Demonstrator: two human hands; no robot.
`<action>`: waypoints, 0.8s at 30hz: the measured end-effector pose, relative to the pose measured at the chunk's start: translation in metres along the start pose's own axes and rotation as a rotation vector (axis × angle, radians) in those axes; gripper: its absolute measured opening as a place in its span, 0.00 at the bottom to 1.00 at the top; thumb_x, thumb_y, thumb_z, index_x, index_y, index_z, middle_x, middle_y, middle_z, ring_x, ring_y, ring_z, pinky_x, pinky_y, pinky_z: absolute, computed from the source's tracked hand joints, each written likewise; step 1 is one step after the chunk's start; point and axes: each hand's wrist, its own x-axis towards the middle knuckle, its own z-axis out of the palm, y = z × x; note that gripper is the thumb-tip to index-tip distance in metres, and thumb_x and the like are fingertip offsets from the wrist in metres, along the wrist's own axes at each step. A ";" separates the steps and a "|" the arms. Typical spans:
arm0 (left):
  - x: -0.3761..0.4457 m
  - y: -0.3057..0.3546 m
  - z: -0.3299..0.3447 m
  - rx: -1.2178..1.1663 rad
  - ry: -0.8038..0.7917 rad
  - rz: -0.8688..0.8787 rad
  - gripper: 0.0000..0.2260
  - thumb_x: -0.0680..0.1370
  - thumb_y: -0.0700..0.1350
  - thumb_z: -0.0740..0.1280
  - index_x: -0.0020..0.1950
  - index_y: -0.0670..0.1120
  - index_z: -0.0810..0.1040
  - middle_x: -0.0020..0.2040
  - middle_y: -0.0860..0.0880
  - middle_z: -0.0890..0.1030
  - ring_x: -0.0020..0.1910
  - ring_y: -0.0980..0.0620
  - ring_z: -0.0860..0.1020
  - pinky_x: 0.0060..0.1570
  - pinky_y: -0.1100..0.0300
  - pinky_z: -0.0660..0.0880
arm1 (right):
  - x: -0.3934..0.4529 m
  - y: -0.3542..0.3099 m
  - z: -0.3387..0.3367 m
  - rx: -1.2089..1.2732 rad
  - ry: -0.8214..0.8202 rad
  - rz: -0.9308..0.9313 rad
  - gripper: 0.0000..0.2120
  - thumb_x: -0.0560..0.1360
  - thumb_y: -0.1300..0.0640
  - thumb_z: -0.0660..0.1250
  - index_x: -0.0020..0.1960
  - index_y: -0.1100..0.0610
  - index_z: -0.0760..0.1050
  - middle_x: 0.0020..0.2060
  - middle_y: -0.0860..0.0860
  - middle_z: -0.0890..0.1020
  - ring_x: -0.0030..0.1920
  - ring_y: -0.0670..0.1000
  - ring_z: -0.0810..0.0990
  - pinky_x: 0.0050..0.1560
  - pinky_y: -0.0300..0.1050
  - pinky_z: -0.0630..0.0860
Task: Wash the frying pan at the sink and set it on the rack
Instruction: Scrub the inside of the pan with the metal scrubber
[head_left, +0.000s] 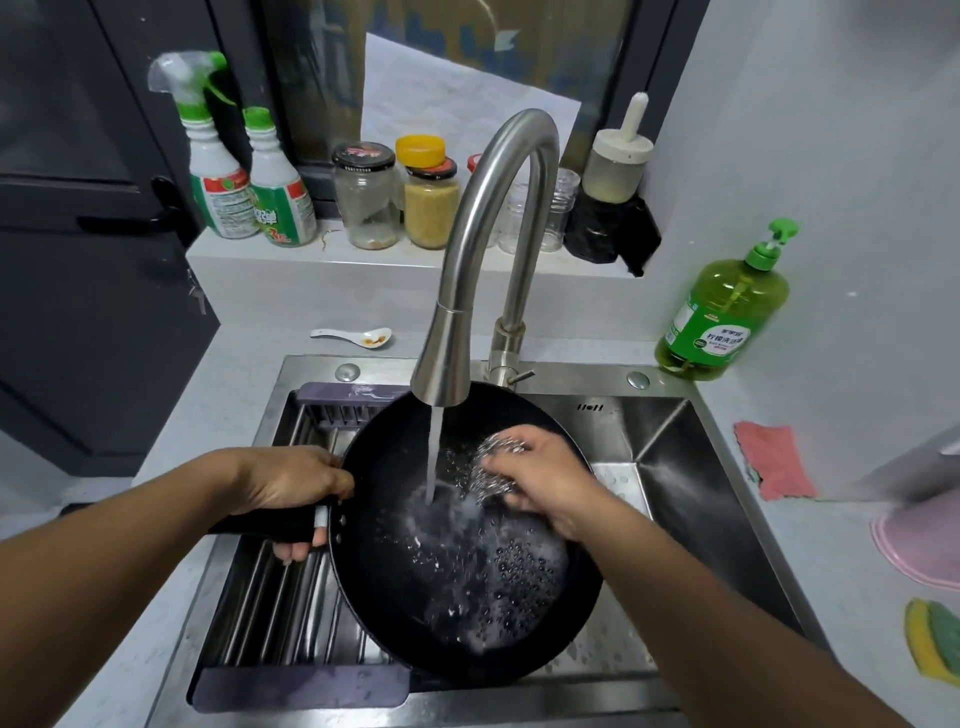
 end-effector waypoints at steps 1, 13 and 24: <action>0.002 0.000 0.004 -0.006 -0.005 0.000 0.11 0.83 0.41 0.56 0.51 0.36 0.74 0.34 0.35 0.78 0.28 0.40 0.79 0.30 0.51 0.79 | -0.003 -0.002 -0.017 -0.045 0.076 -0.075 0.13 0.75 0.58 0.73 0.58 0.51 0.78 0.51 0.53 0.83 0.39 0.50 0.83 0.35 0.39 0.77; 0.001 0.015 0.015 0.003 -0.040 -0.076 0.14 0.83 0.41 0.56 0.46 0.34 0.77 0.34 0.37 0.77 0.27 0.42 0.77 0.28 0.53 0.77 | 0.047 0.104 -0.141 -0.807 0.374 -0.075 0.11 0.76 0.64 0.66 0.49 0.50 0.82 0.52 0.56 0.84 0.54 0.57 0.82 0.56 0.45 0.77; 0.016 0.022 0.020 -0.020 -0.001 -0.119 0.16 0.79 0.43 0.59 0.53 0.30 0.76 0.36 0.34 0.78 0.30 0.40 0.77 0.35 0.50 0.77 | 0.066 0.105 -0.148 -0.787 0.388 -0.112 0.11 0.74 0.69 0.69 0.41 0.56 0.84 0.38 0.54 0.84 0.40 0.54 0.85 0.35 0.33 0.78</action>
